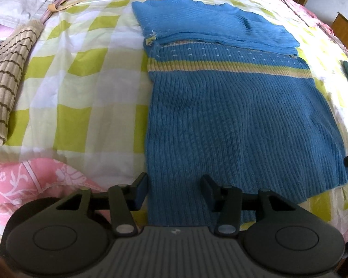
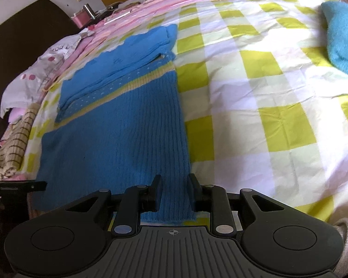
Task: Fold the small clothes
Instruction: 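Move both grippers to the sweater's ribbed hem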
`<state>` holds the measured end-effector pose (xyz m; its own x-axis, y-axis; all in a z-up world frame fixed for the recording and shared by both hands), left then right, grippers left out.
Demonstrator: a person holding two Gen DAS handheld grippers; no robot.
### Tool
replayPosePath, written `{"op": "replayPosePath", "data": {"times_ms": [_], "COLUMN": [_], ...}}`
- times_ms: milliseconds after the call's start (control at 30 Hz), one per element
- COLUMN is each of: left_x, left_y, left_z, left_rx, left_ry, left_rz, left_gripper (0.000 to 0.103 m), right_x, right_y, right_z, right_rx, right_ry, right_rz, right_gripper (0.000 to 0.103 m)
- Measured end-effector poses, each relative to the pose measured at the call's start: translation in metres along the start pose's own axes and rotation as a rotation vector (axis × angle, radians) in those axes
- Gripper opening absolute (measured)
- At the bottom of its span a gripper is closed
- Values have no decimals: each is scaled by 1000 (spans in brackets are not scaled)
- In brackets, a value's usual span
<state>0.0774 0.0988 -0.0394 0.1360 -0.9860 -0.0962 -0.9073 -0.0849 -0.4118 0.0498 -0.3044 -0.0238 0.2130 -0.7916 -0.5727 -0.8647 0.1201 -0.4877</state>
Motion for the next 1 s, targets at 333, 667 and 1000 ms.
{"op": "replayPosePath", "data": {"times_ms": [333, 667, 1000], "left_x": [2, 3, 4], "left_y": [1, 0, 1], "left_z": [-3, 0, 0], "left_rx": [-6, -26, -13], "left_ry": [85, 119, 134], "left_rz": [-33, -51, -42], "left_gripper": [29, 31, 18], "right_x": [6, 10, 12], "right_y": [2, 5, 9], "right_z": [-1, 0, 2], "right_rx": [-20, -2, 8], "right_ry": [-66, -136, -190], "right_rz": [58, 104, 132], "right_gripper": [24, 22, 12]}}
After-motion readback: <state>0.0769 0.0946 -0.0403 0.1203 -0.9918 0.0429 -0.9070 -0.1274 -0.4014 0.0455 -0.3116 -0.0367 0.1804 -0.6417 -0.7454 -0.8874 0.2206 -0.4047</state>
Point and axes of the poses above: each gripper's, at about its wrist camera, not at the fingertips, and z roughly the way its jaws point, x to its right, y to its underside, the point moved 3 cm from there along z, roughly the way its jaws point, and after that the axes turned 14 degrees about -y, right-handed, at the moved point
